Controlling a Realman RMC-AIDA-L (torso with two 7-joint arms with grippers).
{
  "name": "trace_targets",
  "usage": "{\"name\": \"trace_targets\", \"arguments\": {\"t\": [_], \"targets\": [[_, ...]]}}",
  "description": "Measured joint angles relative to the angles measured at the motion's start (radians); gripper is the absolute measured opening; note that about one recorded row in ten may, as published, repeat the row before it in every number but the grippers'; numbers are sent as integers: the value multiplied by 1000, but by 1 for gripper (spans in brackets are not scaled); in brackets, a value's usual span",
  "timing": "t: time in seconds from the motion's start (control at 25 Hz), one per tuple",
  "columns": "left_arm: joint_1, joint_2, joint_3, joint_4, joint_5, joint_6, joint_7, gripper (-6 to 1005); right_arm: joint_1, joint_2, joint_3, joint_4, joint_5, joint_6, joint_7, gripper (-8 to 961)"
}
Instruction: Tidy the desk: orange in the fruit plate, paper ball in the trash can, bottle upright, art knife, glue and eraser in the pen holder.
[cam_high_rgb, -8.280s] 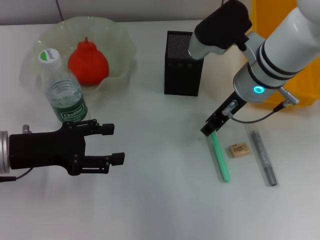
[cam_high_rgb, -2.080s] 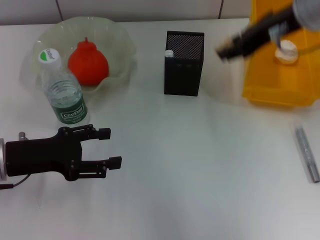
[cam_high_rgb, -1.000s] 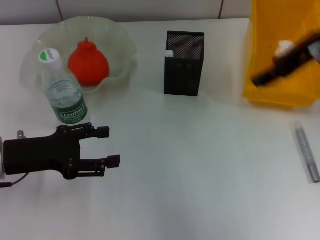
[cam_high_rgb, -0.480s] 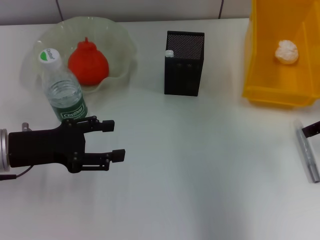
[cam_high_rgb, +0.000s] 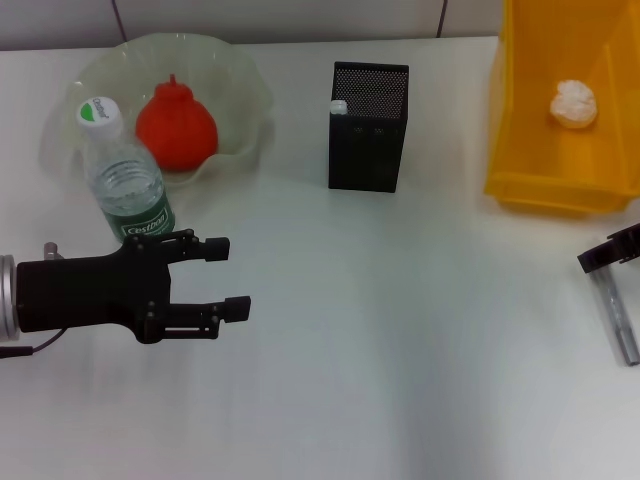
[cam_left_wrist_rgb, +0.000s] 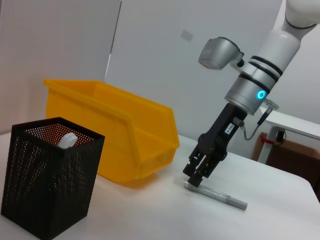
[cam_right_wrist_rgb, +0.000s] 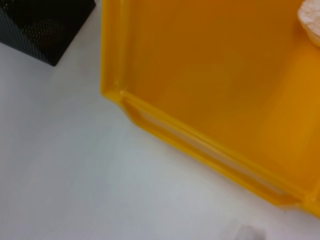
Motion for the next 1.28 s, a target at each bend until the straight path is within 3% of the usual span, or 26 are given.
{"name": "trace_targets", "arguments": {"t": [0.16, 0.6, 0.8, 1.08, 1.28], "targets": [[0, 0, -1, 0, 0, 3, -1, 841, 9, 0, -8, 18, 0, 16, 0, 493], [2, -1, -1, 0, 0, 5, -2, 841, 26, -1, -10, 68, -7, 33, -3, 286], [1, -3, -1, 0, 0, 5, -3, 840, 27, -1, -10, 78, -8, 39, -8, 290], [4, -2, -1, 0, 0, 5, -3, 840, 32, -1, -13, 97, -6, 53, -14, 180], [7, -2, -1, 0, 0, 6, -2, 840, 37, 0, -15, 102, -5, 52, -17, 156]]}}
